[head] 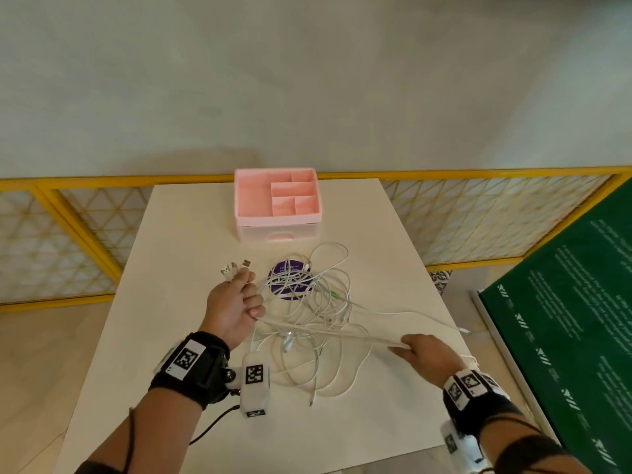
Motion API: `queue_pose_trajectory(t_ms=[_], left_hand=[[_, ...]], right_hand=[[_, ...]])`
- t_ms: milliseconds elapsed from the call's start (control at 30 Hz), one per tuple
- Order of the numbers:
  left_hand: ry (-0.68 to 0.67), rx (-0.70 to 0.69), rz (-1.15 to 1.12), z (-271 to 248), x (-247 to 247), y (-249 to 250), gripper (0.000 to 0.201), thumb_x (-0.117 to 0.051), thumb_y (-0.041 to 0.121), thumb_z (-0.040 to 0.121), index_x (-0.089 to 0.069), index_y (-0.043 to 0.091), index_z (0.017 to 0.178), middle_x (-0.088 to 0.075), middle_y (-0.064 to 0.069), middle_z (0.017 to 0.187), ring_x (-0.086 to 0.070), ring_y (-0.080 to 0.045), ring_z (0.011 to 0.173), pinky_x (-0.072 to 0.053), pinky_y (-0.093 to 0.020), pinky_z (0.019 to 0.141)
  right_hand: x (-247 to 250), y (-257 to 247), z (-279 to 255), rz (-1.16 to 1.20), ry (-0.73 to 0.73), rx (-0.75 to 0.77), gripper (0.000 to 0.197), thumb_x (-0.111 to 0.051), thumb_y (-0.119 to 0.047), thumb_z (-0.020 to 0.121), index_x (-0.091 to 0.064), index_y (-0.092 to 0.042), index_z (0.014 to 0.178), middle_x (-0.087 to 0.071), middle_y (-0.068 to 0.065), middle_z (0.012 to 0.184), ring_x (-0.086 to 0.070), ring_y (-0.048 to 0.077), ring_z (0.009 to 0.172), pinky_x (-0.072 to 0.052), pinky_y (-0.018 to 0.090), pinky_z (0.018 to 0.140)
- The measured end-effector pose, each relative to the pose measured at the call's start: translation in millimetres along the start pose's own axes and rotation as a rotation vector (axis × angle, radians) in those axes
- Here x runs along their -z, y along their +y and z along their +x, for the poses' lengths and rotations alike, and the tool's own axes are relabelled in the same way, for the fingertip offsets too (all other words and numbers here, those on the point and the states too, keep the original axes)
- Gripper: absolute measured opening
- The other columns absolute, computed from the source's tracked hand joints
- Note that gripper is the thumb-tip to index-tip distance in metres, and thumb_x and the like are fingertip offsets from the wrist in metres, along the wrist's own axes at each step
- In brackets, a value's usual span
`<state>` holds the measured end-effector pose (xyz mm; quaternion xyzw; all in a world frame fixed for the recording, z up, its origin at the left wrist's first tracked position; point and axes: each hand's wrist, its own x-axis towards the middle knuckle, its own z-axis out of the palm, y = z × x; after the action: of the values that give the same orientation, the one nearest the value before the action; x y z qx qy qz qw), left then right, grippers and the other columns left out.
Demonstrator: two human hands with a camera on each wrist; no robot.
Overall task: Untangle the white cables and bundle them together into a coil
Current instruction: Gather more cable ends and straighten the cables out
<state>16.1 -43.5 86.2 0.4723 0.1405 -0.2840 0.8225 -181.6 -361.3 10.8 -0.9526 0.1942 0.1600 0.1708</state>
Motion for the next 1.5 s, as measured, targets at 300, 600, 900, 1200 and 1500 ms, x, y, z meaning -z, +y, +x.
queue_pose_trajectory(t_ms=[300, 600, 900, 1200, 1500], left_hand=[[0.077, -0.062, -0.024, 0, -7, -1, 0.036, -0.061, 0.036, 0.098, -0.041, 0.026, 0.069, -0.021, 0.009, 0.05, -0.02, -0.007, 0.039, -0.022, -0.021, 0.037], [0.093, -0.057, -0.064, -5, 1, -7, 0.033, -0.063, 0.023, 0.097, -0.043, 0.023, 0.07, -0.03, 0.007, 0.052, -0.028, -0.007, 0.042, -0.022, -0.021, 0.038], [0.157, 0.003, 0.033, -18, 25, -22, 0.038, -0.061, 0.036, 0.098, -0.038, 0.028, 0.069, -0.02, 0.009, 0.05, -0.018, -0.006, 0.038, -0.014, -0.017, 0.033], [0.142, 0.138, 0.163, -22, 41, -35, 0.042, -0.065, 0.038, 0.095, -0.034, 0.028, 0.069, -0.02, 0.008, 0.056, -0.018, -0.007, 0.042, -0.015, -0.018, 0.035], [0.123, 0.166, 0.258, -39, 42, -48, 0.043, -0.07, 0.04, 0.091, -0.035, 0.026, 0.07, -0.023, 0.007, 0.057, -0.018, -0.007, 0.044, -0.014, -0.017, 0.038]], right_hand=[[10, 93, -49, 0.067, 0.171, -0.327, 0.029, -0.053, -0.04, 0.1, -0.066, -0.027, 0.078, -0.068, -0.005, 0.072, -0.061, 0.01, 0.063, -0.047, 0.024, 0.06], [54, 105, -50, 0.191, 0.433, -0.523, 0.043, -0.039, -0.048, 0.103, -0.064, -0.019, 0.082, -0.062, 0.006, 0.069, -0.062, 0.023, 0.062, -0.052, 0.035, 0.065], [-17, 106, -11, -0.095, -0.207, -0.548, 0.066, -0.067, -0.063, 0.08, -0.053, -0.019, 0.128, -0.058, 0.006, 0.123, -0.058, 0.028, 0.112, -0.049, 0.045, 0.1], [52, -26, 28, -0.194, -0.294, -0.138, 0.031, -0.06, -0.019, 0.089, -0.062, -0.021, 0.12, -0.059, -0.001, 0.131, -0.056, 0.021, 0.121, -0.043, 0.031, 0.104], [-43, -151, 41, 0.009, -0.289, 0.017, 0.046, -0.061, -0.051, 0.088, -0.066, -0.009, 0.106, -0.069, 0.011, 0.114, -0.064, 0.028, 0.108, -0.049, 0.034, 0.089]])
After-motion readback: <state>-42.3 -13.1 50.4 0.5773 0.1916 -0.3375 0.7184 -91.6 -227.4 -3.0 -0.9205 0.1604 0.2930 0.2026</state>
